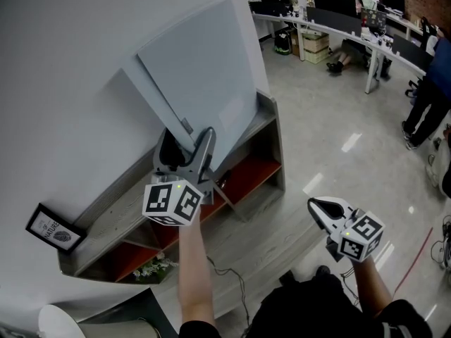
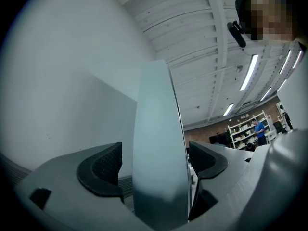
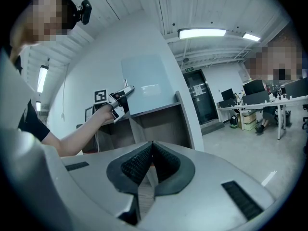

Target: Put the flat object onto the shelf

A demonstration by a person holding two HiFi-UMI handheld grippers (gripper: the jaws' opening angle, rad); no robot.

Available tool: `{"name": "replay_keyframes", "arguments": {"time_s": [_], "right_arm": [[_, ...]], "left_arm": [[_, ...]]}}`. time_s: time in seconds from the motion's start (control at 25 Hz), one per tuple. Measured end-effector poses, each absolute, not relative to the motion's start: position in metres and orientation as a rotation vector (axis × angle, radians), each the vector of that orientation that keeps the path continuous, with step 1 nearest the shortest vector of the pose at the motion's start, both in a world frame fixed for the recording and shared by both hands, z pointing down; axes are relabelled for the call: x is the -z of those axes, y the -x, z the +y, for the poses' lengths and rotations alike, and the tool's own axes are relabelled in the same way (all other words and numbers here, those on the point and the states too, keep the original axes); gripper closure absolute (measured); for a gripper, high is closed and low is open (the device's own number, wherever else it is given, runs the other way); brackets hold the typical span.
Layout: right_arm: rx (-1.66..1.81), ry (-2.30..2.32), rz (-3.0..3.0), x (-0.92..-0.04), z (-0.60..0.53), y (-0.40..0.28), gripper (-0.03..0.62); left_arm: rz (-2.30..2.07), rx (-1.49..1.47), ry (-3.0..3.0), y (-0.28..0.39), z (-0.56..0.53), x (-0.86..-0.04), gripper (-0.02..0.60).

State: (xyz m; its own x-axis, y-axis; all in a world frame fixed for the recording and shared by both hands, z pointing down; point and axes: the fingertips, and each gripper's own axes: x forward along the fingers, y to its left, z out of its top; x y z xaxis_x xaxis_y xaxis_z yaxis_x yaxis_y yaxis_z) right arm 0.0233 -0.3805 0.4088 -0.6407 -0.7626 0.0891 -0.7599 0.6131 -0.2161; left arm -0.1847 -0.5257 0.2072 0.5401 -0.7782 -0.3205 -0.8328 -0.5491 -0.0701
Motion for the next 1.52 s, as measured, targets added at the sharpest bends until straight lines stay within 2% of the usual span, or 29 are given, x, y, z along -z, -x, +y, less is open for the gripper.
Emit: {"name": "replay_keyframes", "arguments": {"time_s": [0.8,1.32,1.52], "right_arm": [[0.351,1.264,2.829,-0.405,-0.352,-0.010,0.582],[0.327,1.155,2.872,-0.398,-0.294,-0.037,0.582],[0.363,1.127,2.890,-0.407,-0.254,-0.061,0.582]], "left_arm": [[1.404,-0.339,2.499,0.197,-0.472,-0.217,0.141],[1.430,-0.281,2.494,0.150,-0.387,-0.233,0.144],[1.473,-0.248,2.517,0.122,-0.342,-0.257,0.163]]}}
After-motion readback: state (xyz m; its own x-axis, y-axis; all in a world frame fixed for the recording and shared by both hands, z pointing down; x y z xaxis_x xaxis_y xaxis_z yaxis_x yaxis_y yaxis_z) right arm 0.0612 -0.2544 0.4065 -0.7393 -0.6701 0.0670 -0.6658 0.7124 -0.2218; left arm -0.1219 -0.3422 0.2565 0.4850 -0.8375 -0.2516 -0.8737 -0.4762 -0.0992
